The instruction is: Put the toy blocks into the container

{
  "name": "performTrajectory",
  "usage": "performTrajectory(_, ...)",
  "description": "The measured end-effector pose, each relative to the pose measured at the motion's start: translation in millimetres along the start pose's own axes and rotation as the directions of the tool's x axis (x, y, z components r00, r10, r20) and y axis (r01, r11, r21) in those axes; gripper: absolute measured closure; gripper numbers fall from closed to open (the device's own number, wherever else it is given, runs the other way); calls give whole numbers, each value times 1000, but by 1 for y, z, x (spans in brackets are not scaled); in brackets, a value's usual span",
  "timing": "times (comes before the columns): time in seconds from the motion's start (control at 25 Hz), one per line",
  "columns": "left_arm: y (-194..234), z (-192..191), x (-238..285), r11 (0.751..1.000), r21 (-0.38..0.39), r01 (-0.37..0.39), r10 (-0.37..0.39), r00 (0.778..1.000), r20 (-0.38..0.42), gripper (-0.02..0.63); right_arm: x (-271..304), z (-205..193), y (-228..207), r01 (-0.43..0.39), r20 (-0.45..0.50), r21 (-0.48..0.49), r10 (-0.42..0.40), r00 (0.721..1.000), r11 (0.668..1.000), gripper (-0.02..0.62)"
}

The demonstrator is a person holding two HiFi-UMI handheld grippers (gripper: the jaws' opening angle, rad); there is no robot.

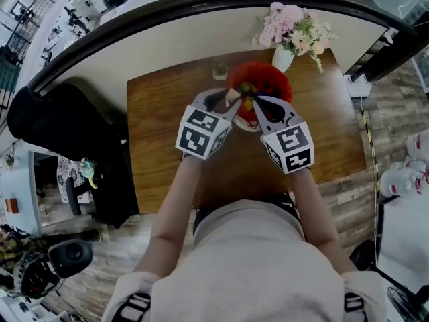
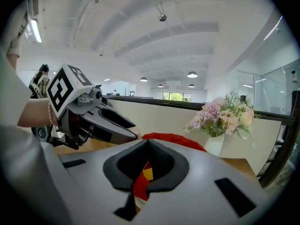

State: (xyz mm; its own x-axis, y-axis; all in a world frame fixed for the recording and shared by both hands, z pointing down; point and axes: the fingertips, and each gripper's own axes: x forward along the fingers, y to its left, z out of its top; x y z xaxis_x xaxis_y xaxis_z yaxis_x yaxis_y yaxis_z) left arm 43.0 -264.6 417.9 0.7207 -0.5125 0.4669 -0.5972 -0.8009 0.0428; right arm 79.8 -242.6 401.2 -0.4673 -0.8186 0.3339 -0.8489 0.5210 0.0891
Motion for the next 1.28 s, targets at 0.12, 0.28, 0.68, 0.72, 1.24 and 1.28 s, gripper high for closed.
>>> performTrajectory(0.12,-6,10,10,999,13,29,-29,999,13,451,-5,2,-13,33,9,11,-33,999,999,583)
performTrajectory(0.28,-14,18,24,998,24,64,-64,998,12,451,-11,-2,-30,73,7,35,-73,997,997,583)
performTrajectory(0.68,-24,34,50,990,54,128,-128,992,3,451,-18,-18,-55,134,-15,86,-133,991,987,583)
performTrajectory(0.72,-26,36,53,989,56,134,-134,991,2,451,-19,-18,-58,139,-14,92,-139,990,986,583)
performTrajectory(1.24,-33,38,67,982,96,165,-163,986,-29,451,-20,-30,-67,163,-29,143,-161,987,976,583)
performTrajectory(1.28,-33,37,67,981,99,166,-163,986,-32,451,-20,-30,-66,163,-29,146,-160,987,976,583)
